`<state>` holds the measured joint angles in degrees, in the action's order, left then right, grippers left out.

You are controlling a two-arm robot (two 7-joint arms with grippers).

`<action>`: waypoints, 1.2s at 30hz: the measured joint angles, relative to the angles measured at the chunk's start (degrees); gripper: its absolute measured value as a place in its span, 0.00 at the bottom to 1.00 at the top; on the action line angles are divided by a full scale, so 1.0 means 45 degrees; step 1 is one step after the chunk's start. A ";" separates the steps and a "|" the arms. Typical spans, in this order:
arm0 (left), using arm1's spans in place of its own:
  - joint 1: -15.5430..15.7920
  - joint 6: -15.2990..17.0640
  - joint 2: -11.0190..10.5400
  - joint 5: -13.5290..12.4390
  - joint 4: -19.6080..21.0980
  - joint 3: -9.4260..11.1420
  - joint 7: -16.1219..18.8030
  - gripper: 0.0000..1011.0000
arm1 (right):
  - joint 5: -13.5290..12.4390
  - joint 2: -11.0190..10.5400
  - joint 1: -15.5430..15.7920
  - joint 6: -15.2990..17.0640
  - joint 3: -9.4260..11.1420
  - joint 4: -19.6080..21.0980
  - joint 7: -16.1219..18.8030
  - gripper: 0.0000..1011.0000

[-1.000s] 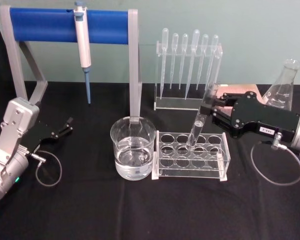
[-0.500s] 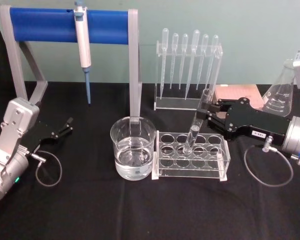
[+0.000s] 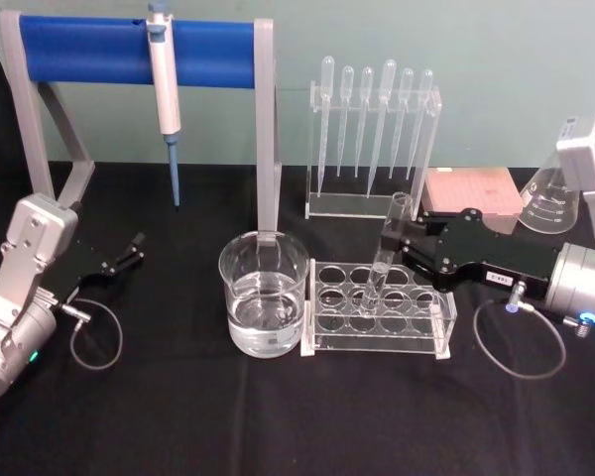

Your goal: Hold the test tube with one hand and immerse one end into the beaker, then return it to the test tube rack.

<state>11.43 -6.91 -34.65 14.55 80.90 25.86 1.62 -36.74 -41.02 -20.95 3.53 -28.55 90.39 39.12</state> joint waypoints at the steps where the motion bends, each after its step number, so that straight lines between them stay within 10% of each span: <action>1: -0.0001 0.0000 0.0000 0.0001 0.0000 0.0001 0.0000 0.99 | 0.0000 0.0000 0.0000 0.0000 0.0000 0.0000 0.0000 0.22; 36: 0.0000 0.0000 0.0000 0.0001 0.0000 0.0001 -0.0001 0.99 | 0.0297 0.0379 0.0044 -0.0100 -0.0206 -0.0624 0.0186 0.33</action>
<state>11.43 -6.91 -34.65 14.55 80.90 25.86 1.62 -35.41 -39.32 -20.76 3.08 -29.48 87.59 39.96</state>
